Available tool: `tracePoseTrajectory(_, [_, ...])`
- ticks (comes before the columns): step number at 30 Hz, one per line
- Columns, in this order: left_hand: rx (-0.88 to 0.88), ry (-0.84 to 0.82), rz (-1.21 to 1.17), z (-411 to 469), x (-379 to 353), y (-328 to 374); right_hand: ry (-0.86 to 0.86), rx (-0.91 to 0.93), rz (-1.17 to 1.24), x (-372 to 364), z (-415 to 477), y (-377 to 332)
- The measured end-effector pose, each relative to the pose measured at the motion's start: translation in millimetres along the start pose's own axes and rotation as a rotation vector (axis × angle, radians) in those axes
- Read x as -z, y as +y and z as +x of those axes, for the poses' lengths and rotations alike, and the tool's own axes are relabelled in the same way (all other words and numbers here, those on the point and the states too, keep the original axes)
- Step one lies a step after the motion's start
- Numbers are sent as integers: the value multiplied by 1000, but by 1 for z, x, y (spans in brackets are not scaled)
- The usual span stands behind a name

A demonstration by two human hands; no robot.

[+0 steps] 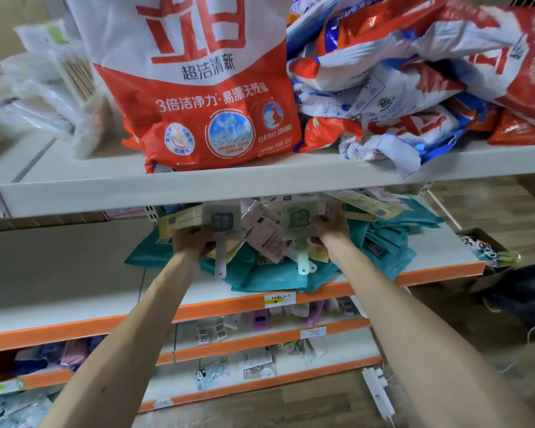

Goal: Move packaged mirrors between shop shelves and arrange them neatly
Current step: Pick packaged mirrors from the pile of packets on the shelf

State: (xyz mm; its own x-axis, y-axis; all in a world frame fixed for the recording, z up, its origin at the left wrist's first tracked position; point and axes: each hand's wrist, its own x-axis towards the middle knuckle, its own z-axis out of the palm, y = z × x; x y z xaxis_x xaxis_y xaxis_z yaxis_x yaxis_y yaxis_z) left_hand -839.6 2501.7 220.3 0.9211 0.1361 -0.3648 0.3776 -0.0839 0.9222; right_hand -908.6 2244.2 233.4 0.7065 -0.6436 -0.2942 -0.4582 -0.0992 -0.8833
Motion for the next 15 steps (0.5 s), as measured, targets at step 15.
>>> tracePoseTrajectory(15, [-45, -16, -212, -127, 109, -17, -57, 172, -70, 10, -131, 8])
